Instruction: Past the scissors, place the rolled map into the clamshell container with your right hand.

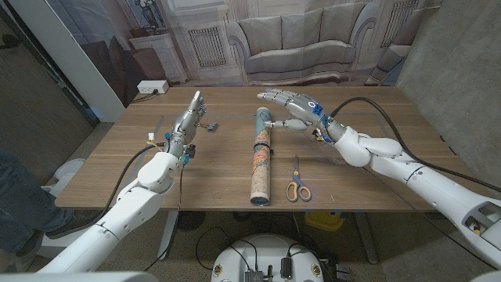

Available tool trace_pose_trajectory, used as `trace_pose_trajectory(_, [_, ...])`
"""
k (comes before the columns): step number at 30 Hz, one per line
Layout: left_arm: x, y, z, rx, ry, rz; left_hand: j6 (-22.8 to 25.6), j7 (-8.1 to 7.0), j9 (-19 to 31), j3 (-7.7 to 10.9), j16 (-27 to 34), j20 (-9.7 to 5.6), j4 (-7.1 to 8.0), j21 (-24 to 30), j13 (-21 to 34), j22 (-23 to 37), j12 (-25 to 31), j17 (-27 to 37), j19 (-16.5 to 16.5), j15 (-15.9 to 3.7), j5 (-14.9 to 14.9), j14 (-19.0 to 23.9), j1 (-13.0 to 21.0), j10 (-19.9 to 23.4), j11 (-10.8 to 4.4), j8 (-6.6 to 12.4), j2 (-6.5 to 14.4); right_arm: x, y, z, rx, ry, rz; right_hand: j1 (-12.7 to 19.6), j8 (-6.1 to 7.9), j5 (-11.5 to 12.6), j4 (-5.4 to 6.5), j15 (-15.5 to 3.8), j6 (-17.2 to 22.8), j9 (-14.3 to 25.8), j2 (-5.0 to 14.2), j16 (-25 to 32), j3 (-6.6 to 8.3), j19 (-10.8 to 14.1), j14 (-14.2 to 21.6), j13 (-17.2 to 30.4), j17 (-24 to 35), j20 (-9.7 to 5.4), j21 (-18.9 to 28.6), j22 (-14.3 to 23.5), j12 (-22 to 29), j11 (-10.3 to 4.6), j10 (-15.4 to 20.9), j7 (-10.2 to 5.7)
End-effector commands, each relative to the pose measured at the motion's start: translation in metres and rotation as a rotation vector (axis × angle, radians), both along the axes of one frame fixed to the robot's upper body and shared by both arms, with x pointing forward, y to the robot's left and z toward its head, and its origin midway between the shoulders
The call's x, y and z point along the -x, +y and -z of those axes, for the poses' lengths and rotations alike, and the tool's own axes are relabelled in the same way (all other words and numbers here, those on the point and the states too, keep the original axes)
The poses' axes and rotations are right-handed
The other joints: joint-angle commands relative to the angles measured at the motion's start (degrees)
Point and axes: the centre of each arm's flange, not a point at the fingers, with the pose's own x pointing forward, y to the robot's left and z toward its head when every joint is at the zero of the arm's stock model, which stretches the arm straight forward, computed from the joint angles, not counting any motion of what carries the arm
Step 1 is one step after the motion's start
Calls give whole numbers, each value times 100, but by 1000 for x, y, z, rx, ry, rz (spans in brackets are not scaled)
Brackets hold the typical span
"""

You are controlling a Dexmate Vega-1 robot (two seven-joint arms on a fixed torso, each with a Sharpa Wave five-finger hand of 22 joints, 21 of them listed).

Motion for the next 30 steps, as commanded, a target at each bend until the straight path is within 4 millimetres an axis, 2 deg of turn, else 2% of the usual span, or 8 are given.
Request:
trace_pose_trajectory(1, [5, 4, 2, 6, -1, -8, 30, -4, 14, -37, -2, -173, -2, -2, 28, 29, -3, 12, -8, 4, 52, -6, 25, -7, 6, 0, 14, -2, 1, -2, 52, -58, 49, 32, 34, 53, -13, -926, 5, 6, 30, -20, 5, -36, -52, 22, 22, -1006, -47, 18, -36, -11, -45, -35])
trace_pose_trajectory(9, [10, 5, 1, 5, 1, -19, 31, 2, 14, -50, -14, -165, -2, -11, 28, 30, -8, 12, -16, 17, 52, -34, 26, -15, 4, -2, 19, -1, -1, -2, 76, -73, 63, 393, 60, 146, -195, -901, -3, 6, -97, -29, 64, -36, -56, 26, 3, -1007, -158, 11, -44, 7, -63, -32])
trace_pose_trajectory(16, [13, 4, 3, 13, 2, -12, 32, -5, 14, -59, -14, -164, -1, -16, 29, 30, -11, 12, -19, 16, 51, -37, 27, -18, 12, -4, 24, -1, 0, 0, 101, -82, 80, 599, 72, 188, -249, -889, -9, 6, -160, -35, 98, -27, -71, 28, -1, -1006, -213, 12, -46, 2, -73, -32])
trace_pose_trajectory(17, [13, 4, 3, 15, 2, -11, 32, -6, 14, -60, -14, -162, -1, -16, 29, 30, -10, 12, -20, 16, 51, -36, 27, -18, 11, -4, 25, -1, 0, 0, 103, -85, 83, 698, 76, 204, -273, -882, -13, 6, -196, -37, 111, -30, -77, 29, -3, -1006, -238, 11, -52, -8, -92, -36])
trace_pose_trajectory(18, [13, 4, 4, 15, 2, -12, 31, -6, 14, -62, -15, -158, -1, -17, 29, 31, -10, 12, -21, 23, 51, -39, 27, -17, 9, -5, 26, 0, 1, 0, 106, -90, 86, 1079, 94, 270, -314, -873, -27, 7, -360, -36, 149, -10, -88, 32, -8, -997, -324, 12, -51, -9, -107, -46])
trace_pose_trajectory(20, [13, 3, 4, 16, 2, -11, 29, -6, 14, -64, -15, -158, -1, -18, 29, 31, -10, 12, -20, 23, 51, -41, 28, -15, 15, -6, 27, 1, 1, 0, 115, -100, 96, 1170, 90, 296, -302, -866, -49, 7, -421, -43, 146, -9, -114, 33, -5, -1001, -353, 14, -55, -6, -124, -28])
trace_pose_trajectory(22, [14, 3, 5, 15, 2, -11, 26, -4, 15, -66, -14, -156, -1, -17, 29, 31, -12, 12, -17, 26, 50, -40, 28, -19, 13, -7, 28, 2, 2, 0, 127, -108, 107, 1408, 74, 362, -300, -853, -125, 9, -533, -49, 156, -9, -157, 35, -3, -1005, -412, 16, -70, -4, -185, -42])
trace_pose_trajectory(30, [17, 3, 7, 18, 0, -11, 33, -11, 15, -77, -15, -147, 0, -24, 29, 32, -13, 12, -25, 27, 50, -46, 29, -20, 3, -6, 34, 2, 2, 5, 159, -115, 154, 1889, 51, 498, -281, -821, -271, 16, -685, -65, 187, -71, -290, 39, 3, -1006, -541, 23, -102, 24, -366, -48])
